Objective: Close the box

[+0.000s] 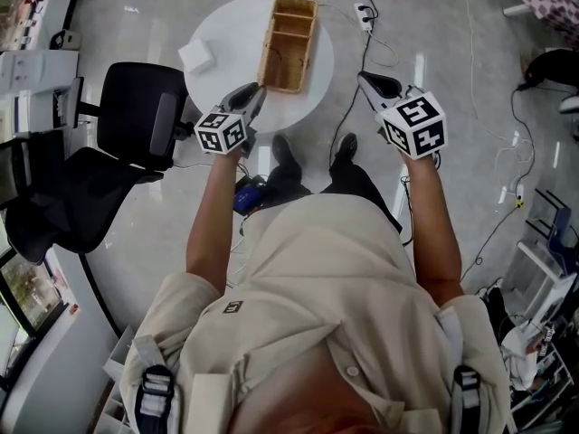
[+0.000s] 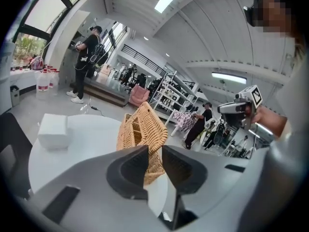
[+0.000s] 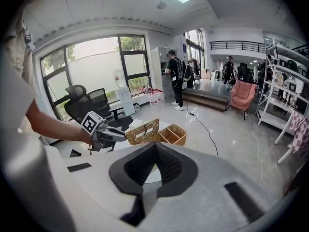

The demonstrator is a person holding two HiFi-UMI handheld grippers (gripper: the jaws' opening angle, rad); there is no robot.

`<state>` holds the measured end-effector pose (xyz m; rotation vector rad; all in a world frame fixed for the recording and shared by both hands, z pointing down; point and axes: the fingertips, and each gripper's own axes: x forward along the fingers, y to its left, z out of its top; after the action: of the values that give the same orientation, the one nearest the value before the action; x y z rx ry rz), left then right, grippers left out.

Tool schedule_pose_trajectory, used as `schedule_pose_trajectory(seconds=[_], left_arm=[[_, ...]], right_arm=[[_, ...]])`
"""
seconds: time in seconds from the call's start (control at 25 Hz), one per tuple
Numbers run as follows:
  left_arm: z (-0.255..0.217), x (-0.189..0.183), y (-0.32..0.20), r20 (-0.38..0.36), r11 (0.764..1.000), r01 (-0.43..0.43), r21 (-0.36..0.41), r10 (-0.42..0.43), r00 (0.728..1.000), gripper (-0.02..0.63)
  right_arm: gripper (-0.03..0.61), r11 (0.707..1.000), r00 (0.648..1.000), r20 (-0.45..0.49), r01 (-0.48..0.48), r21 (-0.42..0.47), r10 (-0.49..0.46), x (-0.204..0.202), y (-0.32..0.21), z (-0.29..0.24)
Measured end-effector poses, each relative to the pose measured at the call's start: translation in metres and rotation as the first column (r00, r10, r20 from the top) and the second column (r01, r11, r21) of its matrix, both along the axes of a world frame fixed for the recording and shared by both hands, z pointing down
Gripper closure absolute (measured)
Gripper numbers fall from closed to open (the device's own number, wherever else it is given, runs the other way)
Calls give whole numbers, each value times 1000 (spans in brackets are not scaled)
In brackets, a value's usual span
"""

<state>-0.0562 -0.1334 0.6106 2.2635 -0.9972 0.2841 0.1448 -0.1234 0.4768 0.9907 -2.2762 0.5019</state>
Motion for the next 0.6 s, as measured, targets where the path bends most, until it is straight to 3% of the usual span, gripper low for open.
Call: schedule_pose_trajectory(seconds=[0.6], left_arm=[[9, 25, 9, 98, 991, -132, -19, 133, 986, 543]], right_arm=[[584, 1000, 1000, -14, -14, 7, 14, 14, -3, -9]])
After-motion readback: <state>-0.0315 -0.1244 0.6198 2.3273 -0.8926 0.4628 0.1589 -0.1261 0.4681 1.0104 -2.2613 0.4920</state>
